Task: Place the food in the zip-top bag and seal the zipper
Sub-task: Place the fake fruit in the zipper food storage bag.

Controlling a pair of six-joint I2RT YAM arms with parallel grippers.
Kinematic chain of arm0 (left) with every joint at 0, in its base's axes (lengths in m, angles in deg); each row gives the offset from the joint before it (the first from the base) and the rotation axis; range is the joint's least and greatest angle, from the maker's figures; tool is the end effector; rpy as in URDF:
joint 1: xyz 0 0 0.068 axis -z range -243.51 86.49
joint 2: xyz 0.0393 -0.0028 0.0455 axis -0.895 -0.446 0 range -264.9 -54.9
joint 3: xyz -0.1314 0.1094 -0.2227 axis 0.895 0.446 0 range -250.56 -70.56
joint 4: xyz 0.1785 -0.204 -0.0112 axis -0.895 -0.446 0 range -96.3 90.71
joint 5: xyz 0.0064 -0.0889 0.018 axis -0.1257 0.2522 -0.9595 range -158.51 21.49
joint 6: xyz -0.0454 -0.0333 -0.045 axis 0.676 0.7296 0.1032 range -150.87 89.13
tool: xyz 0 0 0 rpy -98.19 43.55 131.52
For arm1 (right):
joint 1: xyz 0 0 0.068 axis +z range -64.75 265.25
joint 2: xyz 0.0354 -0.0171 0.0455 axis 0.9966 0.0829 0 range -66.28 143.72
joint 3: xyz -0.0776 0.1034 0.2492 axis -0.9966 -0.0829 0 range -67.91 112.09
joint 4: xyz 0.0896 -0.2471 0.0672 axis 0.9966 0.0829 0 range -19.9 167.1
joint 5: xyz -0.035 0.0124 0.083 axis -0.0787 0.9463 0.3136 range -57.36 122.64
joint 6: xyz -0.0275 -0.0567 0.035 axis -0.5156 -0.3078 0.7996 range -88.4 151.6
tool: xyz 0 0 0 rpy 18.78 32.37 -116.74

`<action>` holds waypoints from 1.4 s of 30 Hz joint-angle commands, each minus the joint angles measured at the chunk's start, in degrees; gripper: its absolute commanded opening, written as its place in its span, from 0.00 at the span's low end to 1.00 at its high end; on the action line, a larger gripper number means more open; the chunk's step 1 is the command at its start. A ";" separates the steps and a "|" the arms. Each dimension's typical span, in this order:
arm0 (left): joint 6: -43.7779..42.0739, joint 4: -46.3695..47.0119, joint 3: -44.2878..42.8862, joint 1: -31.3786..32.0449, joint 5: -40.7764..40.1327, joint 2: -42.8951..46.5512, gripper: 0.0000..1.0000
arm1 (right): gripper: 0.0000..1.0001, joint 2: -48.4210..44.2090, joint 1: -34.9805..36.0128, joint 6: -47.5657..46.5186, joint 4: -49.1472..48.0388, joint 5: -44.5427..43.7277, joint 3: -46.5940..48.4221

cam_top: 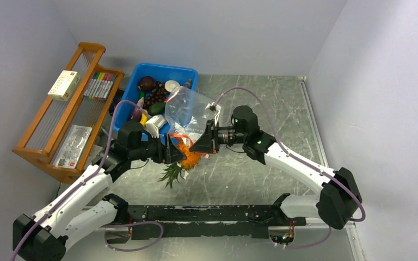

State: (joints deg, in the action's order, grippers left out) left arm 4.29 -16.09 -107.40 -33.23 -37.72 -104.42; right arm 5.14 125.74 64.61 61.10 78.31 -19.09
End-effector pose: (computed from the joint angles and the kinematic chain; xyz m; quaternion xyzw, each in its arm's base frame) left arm 0.1701 -0.1347 0.2614 0.0982 0.8377 -0.4555 0.2848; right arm 0.2039 0.2303 0.3015 -0.2867 0.7071 0.5854 0.2741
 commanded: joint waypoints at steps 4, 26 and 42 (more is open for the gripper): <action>-1.69 -6.20 -5.71 0.29 -13.01 2.94 0.32 | 0.00 1.55 2.22 -4.53 7.72 -2.92 3.88; 1.45 -12.54 -9.81 0.29 -15.27 -1.94 0.30 | 0.00 4.95 5.26 2.95 -10.96 -4.21 -0.47; -0.22 -16.52 -13.43 1.87 -11.89 -9.57 0.43 | 0.00 12.63 6.36 10.73 -28.41 -0.16 -5.24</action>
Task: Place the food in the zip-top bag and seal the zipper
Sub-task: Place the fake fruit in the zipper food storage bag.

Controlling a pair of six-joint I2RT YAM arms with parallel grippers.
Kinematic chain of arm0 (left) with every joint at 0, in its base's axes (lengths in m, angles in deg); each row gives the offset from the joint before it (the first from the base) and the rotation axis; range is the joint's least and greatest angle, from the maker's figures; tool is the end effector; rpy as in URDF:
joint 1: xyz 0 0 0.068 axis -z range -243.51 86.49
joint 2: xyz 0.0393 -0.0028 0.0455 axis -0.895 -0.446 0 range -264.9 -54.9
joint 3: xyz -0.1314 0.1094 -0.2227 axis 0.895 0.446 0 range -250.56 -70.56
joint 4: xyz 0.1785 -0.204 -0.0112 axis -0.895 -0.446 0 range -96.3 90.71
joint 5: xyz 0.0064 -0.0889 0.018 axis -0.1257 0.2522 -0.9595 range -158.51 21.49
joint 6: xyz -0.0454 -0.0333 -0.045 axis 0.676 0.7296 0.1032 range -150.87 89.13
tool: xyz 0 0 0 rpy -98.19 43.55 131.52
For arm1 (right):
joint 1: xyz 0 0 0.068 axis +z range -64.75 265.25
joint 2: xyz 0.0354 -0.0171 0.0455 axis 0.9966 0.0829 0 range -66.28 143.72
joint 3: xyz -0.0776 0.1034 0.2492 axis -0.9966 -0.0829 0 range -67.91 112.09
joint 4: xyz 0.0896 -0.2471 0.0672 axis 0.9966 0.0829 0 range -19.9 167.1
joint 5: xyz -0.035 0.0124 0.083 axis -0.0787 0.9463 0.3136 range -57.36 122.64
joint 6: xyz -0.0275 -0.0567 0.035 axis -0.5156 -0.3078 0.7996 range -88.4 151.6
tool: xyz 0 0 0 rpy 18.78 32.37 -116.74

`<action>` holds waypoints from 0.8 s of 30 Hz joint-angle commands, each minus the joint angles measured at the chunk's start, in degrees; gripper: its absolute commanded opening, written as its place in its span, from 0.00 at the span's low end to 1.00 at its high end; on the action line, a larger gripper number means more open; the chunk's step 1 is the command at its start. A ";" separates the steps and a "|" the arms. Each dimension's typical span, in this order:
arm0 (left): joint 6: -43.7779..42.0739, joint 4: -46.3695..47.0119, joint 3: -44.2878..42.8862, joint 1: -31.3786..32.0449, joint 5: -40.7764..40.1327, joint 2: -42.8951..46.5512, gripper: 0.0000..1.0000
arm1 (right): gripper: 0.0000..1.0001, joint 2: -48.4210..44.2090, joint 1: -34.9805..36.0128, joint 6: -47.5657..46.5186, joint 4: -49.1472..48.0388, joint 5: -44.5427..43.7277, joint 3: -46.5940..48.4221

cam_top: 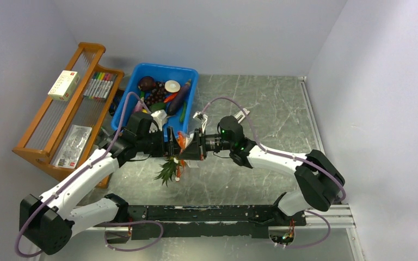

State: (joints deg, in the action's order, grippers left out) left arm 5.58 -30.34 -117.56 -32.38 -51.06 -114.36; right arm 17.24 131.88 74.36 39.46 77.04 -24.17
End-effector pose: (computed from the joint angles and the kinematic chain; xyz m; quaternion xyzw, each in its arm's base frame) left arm 0.1954 -0.1389 0.2613 0.0176 0.9100 -0.3328 0.2467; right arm 0.2024 0.2752 0.2480 -0.2687 0.6961 0.6268 0.2245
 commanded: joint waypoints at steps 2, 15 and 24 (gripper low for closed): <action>-1.50 -1.55 -3.96 0.96 3.70 0.95 0.58 | 0.00 0.58 0.21 1.53 -7.65 1.81 -0.34; 7.54 2.41 -3.38 0.96 15.14 14.18 0.72 | 0.00 -2.23 -1.77 14.77 -27.14 6.95 -1.19; 12.71 9.23 1.84 0.94 16.53 21.54 0.66 | 0.00 1.03 -1.80 21.65 -38.03 7.18 -3.50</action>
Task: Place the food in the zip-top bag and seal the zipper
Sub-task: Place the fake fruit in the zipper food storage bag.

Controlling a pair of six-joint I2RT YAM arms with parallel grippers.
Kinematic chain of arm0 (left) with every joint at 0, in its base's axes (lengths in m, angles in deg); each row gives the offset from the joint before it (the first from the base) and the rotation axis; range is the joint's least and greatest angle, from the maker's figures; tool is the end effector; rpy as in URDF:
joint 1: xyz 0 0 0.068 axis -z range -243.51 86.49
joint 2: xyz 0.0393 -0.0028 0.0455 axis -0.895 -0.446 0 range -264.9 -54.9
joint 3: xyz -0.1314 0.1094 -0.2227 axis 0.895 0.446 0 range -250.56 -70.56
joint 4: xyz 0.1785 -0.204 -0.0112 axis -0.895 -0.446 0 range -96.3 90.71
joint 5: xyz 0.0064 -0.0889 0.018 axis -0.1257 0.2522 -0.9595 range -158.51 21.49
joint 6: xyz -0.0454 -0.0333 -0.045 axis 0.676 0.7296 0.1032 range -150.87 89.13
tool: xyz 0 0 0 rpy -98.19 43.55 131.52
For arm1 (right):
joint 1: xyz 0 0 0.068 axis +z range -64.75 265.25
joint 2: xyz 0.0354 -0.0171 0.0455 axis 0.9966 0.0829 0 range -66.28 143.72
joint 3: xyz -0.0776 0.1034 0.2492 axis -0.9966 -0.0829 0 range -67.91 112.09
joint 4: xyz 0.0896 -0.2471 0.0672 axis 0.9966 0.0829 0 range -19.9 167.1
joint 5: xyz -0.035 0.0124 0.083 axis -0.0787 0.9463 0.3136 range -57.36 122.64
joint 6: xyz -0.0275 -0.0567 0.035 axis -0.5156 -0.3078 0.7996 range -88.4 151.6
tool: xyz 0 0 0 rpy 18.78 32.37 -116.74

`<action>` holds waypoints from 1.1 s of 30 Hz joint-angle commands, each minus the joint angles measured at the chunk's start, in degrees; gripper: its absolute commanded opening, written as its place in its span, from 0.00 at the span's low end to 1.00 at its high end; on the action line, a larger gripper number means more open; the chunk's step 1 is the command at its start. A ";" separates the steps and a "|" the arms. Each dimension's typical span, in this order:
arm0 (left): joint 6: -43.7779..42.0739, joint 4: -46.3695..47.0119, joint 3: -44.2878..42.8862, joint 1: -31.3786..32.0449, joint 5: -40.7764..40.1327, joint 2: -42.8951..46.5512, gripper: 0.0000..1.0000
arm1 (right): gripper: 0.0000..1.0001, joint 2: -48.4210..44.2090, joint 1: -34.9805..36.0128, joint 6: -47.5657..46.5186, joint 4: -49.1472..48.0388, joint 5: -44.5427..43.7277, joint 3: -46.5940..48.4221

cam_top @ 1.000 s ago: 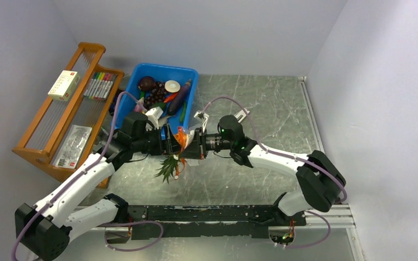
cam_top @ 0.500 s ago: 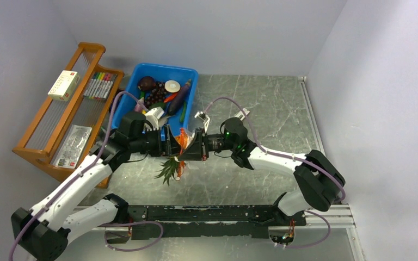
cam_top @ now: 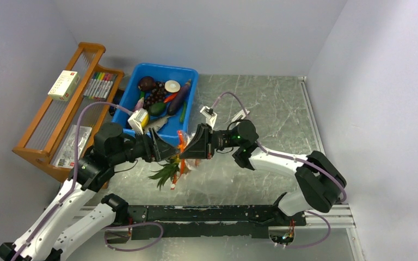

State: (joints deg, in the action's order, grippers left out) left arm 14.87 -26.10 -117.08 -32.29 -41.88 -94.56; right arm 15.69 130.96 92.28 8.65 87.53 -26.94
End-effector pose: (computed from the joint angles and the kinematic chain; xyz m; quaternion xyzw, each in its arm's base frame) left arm 0.1372 -0.1145 0.3339 0.0304 0.8072 -0.4952 0.3199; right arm 0.1854 0.2600 0.2985 -0.3094 0.5512 0.7412 0.2261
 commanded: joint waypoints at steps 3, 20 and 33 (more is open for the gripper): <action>1.80 4.37 1.26 0.85 7.69 -0.20 0.54 | 0.00 3.78 -0.84 3.82 -7.72 -3.26 -0.56; -12.27 -19.11 -13.60 0.86 -23.08 -3.98 0.57 | 0.00 15.29 -10.29 27.06 -40.12 2.43 -3.61; -21.37 2.36 -5.14 0.69 -14.72 -17.16 0.55 | 0.00 17.66 -12.58 30.47 -42.78 5.45 -1.97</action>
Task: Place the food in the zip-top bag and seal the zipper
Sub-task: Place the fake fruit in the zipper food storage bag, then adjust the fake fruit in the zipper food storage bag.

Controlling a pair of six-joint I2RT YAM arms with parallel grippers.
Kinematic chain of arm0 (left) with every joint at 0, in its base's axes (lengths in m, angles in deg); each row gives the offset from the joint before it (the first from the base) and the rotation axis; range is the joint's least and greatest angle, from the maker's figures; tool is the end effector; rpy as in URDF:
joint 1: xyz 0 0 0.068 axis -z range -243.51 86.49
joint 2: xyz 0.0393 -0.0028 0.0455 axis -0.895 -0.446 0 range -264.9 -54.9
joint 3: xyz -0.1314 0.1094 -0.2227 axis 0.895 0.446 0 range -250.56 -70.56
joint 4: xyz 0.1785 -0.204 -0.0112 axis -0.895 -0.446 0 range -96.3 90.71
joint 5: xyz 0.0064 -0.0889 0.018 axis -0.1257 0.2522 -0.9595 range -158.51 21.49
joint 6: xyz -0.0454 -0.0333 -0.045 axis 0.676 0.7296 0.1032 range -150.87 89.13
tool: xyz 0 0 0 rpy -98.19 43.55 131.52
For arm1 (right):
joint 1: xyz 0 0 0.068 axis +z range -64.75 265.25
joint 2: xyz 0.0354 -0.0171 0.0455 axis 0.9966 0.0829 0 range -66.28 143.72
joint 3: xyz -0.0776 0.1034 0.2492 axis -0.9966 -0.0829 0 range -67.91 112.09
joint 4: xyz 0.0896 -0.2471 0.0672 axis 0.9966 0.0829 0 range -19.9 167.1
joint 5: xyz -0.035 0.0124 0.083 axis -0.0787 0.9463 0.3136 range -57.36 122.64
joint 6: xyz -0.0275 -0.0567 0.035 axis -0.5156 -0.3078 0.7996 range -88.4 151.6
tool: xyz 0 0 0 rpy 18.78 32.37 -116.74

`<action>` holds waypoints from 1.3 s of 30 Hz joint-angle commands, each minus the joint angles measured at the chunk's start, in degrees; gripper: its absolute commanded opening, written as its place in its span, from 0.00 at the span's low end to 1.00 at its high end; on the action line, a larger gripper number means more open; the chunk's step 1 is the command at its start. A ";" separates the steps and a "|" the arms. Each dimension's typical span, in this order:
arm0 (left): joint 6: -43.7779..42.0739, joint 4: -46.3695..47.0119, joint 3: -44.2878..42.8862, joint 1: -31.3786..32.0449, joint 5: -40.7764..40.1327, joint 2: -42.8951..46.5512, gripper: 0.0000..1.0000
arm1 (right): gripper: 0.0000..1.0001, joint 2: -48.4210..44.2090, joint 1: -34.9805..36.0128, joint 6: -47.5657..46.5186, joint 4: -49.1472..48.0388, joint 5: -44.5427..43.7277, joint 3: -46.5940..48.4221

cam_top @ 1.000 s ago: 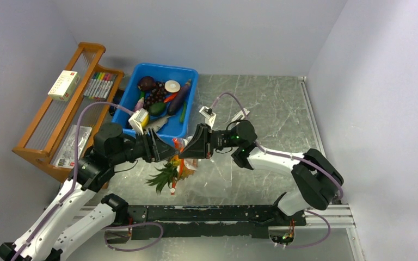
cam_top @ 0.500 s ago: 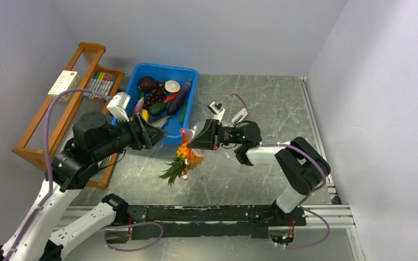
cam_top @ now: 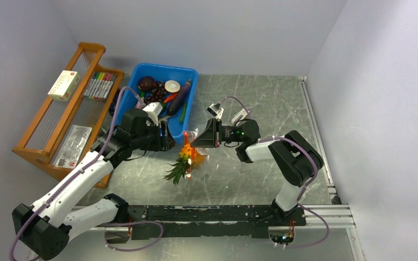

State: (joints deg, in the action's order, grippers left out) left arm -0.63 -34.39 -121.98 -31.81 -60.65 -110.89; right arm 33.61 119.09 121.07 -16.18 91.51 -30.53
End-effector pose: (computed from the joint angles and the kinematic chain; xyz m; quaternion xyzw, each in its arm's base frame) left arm 0.1911 -0.1277 0.2936 0.0406 0.9025 -0.2715 0.3318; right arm 0.2487 0.2284 0.2249 -0.1420 0.6129 0.7695 0.1100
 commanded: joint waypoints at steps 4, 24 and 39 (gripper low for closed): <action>-6.81 19.68 2.31 0.05 6.63 -0.64 0.56 | 0.00 -0.74 -0.71 1.61 -17.96 1.77 1.64; -11.75 36.39 10.03 -0.24 15.80 -6.84 0.51 | 0.00 -3.20 -0.62 1.61 -15.32 2.33 2.30; -13.90 54.90 16.18 -0.17 14.72 -10.23 0.46 | 0.00 -4.62 0.36 0.97 -13.65 2.44 2.44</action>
State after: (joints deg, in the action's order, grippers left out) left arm -13.48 10.44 -107.07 -31.92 -47.49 -119.48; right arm 31.12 119.14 122.66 -16.21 93.52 -29.41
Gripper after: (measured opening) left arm 0.487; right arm 0.007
